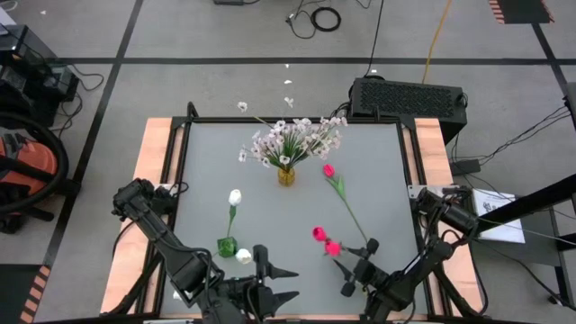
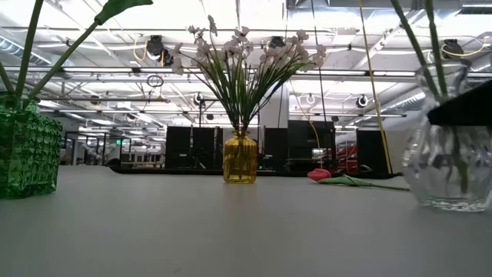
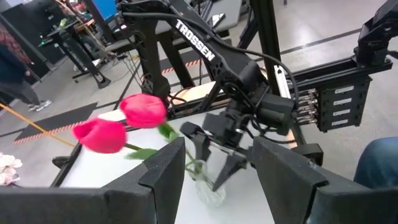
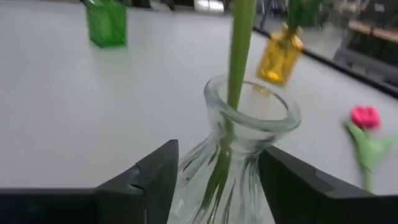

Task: Sort flowers into vase by color
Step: Put the transparent vase containing the red flowers on the middle left of the table upright, then put the red flower into the transparent vase

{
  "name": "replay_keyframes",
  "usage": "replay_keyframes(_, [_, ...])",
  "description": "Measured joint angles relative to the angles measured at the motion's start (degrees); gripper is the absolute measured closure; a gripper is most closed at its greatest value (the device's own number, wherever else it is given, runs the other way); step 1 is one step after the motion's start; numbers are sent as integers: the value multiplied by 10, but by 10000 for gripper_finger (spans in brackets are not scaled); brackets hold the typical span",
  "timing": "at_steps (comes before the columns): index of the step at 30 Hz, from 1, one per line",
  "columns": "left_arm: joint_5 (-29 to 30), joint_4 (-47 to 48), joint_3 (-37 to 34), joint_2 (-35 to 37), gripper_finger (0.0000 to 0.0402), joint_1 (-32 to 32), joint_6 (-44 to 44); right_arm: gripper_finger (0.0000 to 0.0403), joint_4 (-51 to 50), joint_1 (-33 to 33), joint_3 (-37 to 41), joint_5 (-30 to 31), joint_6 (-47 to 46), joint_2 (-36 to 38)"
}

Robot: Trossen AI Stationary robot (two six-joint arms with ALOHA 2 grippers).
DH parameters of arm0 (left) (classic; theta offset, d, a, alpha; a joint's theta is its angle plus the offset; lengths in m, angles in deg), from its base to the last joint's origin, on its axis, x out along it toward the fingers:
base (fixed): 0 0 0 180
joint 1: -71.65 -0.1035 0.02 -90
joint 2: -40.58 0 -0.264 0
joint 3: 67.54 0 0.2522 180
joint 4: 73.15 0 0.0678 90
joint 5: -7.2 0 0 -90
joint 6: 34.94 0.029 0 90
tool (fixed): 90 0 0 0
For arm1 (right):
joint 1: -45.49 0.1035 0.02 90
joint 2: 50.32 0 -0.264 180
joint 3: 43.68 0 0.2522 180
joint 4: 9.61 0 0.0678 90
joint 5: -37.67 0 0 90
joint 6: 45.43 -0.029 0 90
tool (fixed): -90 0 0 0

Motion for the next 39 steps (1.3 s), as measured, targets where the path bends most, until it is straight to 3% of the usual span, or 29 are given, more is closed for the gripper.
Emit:
replay_keyframes(5, [0,0,0,0,205,0,-3,171,-67,9,1,-58,-41,31])
replay_keyframes(21, [0,1,0,0,205,0,0,99,-99,31,1,-115,-53,90])
replay_keyframes(31, [0,1,0,0,205,0,0,97,-143,35,1,-294,53,170])
replay_keyframes(35, [0,2,0,0,205,0,0,112,-168,35,28,-278,47,175])
replay_keyframes(39, [0,11,0,0,205,5,-4,135,-129,35,113,-261,-21,175])
